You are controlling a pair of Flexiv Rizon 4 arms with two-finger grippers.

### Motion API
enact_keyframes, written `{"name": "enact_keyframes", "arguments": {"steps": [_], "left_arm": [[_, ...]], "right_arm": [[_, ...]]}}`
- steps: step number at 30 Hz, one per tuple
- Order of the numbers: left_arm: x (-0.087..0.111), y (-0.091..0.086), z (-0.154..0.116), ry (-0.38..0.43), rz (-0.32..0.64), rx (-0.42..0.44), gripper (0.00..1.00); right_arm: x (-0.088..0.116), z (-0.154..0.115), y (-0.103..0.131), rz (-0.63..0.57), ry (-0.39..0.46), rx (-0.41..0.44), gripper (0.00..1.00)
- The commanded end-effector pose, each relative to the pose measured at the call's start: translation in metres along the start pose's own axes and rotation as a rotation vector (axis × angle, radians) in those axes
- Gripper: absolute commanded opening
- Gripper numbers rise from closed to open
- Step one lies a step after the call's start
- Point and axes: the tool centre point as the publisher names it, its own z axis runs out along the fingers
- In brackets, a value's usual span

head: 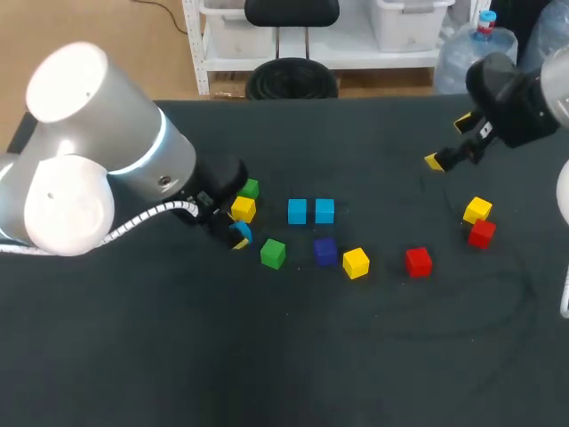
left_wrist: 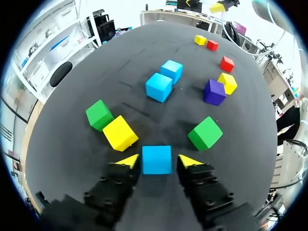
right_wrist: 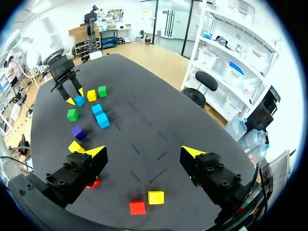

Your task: Place the blue cubes, place green cubes on the blue cubes, place the yellow cubes on the green cubes, then place the red cubes on the yellow cubes, and place purple cube on the red cubes.

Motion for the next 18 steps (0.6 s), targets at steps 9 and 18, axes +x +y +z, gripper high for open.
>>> {"name": "enact_keyframes", "arguments": {"steps": [9,18], "left_arm": [[-0.002,-0.003,-0.003,-0.009,0.011,0.002,0.0],[-0.006,0.002,-0.02,-0.012,0.052,-0.012,0.0]], "right_arm": [[0.0,0.0,0.001,0.001,0.001,0.005,1.0],[0.0,0.0,0.001,0.001,0.001,0.005,1.0]]}}
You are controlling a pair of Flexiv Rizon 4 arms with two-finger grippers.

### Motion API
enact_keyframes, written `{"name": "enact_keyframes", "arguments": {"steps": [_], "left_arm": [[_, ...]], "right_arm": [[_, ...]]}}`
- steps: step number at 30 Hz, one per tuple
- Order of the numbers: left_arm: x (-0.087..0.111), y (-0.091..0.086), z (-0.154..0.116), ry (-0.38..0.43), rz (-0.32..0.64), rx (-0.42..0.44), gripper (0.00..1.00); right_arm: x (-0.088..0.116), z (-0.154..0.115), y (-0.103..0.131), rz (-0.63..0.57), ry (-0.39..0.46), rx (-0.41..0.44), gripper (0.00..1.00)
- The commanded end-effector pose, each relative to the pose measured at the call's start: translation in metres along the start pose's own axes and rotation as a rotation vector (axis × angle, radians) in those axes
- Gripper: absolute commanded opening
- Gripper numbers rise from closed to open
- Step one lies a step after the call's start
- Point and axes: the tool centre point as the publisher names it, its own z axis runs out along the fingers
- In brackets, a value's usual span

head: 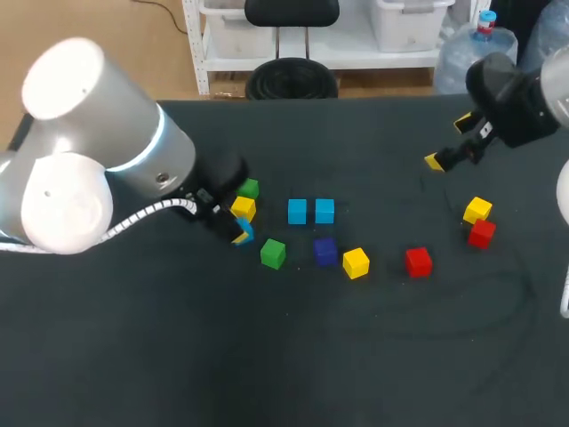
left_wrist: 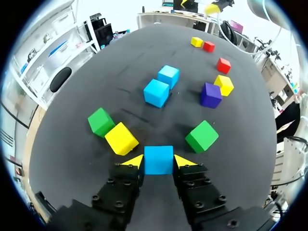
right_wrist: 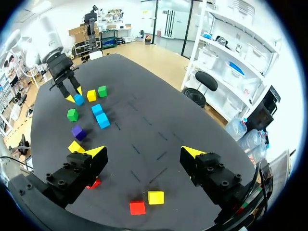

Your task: Place the blue cubes, place green cubes on the blue cubes, place the yellow cubes on the green cubes, then place the red cubes on the yellow cubes, and place purple cube on the red cubes.

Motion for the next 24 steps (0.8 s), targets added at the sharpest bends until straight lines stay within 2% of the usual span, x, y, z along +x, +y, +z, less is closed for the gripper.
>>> {"name": "enact_keyframes", "arguments": {"steps": [1,24], "left_arm": [[0.0,0.001,-0.011,0.005,0.014,0.001,0.0],[-0.035,0.011,-0.026,-0.018,0.209,0.058,0.0]], "right_arm": [[0.0,0.0,0.001,0.001,0.001,0.005,1.0],[0.0,0.0,0.001,0.001,0.001,0.005,1.0]]}}
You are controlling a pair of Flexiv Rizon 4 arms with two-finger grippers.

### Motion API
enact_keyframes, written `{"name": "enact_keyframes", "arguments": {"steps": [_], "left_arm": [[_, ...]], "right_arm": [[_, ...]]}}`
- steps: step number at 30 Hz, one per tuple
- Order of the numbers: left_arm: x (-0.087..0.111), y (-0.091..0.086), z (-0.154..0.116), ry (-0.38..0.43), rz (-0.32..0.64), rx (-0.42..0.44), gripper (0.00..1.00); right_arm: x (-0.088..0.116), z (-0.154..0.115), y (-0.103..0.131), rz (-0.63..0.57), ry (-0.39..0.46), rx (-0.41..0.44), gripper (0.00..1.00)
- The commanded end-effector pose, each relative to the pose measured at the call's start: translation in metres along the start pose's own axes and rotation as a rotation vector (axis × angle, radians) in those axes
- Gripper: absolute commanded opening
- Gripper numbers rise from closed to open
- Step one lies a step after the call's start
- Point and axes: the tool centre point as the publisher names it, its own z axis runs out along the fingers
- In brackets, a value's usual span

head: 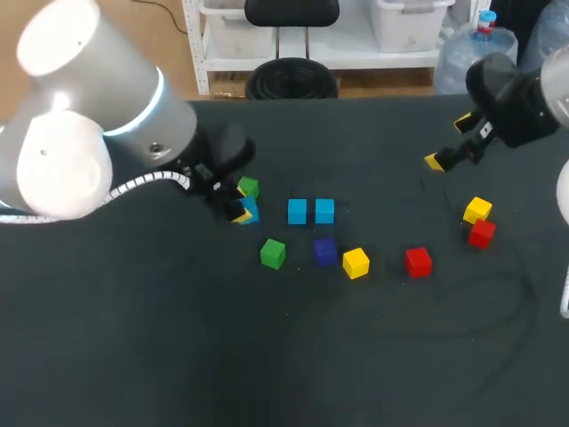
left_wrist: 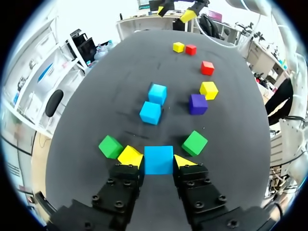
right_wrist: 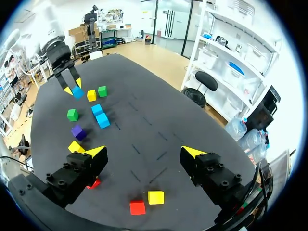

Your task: Place the blue cubes, place green cubes on the blue cubes, place the yellow cubes on the green cubes, then place the red cubes on the yellow cubes, and place purple cube on the red cubes.

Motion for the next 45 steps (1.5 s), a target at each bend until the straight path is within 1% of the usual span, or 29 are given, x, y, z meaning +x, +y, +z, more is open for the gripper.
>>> {"name": "enact_keyframes", "arguments": {"steps": [1,11,16,27,45], "left_arm": [[-0.004,0.007,0.003,-0.008,0.016,0.021,0.0],[-0.013,0.014,0.01,-0.024,0.075,0.049,0.0],[-0.015,0.021,0.012,-0.025,0.092,0.06,0.0],[-0.017,0.031,0.023,-0.025,0.12,0.084,0.0],[-0.025,0.031,0.04,-0.042,0.124,0.108,0.0]], "right_arm": [[0.0,0.0,0.001,0.001,0.001,0.005,1.0],[0.0,0.0,0.001,0.001,0.001,0.005,1.0],[0.0,0.0,0.001,0.001,0.001,0.005,1.0],[0.0,0.0,0.001,0.001,0.001,0.005,1.0],[0.0,0.0,0.001,0.001,0.001,0.005,1.0]]}}
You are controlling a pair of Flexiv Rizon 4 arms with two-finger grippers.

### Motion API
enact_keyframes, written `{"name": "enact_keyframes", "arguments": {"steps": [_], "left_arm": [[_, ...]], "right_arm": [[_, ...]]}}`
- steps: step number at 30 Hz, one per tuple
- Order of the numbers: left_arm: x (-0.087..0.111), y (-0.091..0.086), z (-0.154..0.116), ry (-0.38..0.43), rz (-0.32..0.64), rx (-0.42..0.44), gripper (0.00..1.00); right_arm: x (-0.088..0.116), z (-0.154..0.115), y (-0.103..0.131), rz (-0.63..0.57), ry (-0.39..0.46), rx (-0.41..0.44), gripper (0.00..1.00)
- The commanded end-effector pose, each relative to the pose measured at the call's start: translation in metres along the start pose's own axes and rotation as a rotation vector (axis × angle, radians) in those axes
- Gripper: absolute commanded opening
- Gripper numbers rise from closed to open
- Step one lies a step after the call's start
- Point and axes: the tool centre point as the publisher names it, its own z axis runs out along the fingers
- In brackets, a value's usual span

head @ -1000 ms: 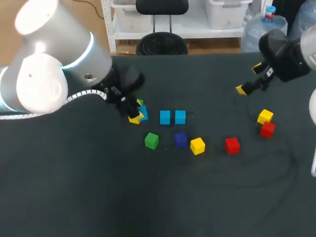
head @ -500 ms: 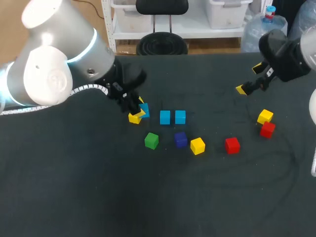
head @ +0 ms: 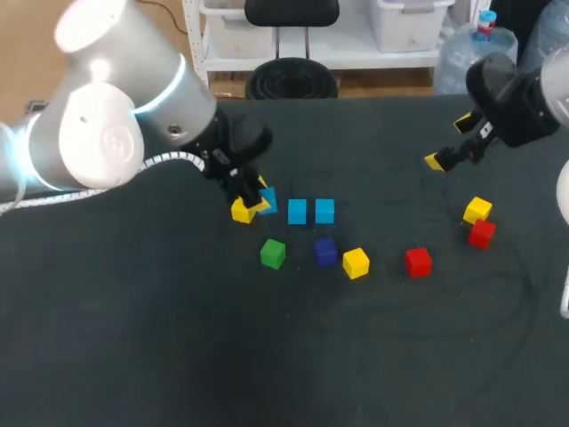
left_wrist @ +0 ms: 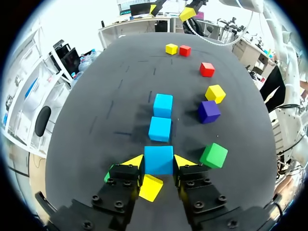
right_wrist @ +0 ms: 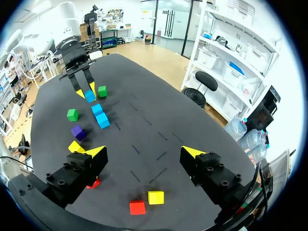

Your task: Place the blue cubes, place green cubes on the blue cubes, place the yellow cubes on the green cubes, then place the red cubes on the yellow cubes, and place purple cube on the red cubes.

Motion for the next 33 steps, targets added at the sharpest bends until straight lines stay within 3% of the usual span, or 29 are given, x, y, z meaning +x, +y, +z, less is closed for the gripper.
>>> {"name": "enact_keyframes", "arguments": {"steps": [1,33], "left_arm": [[-0.001,0.003,0.005,-0.003,0.005,0.011,0.0],[0.007,-0.002,0.018,-0.018,0.011,0.045,0.0]], "right_arm": [[0.0,0.0,0.001,0.001,0.001,0.005,1.0],[0.0,0.0,0.001,0.001,0.001,0.005,1.0]]}}
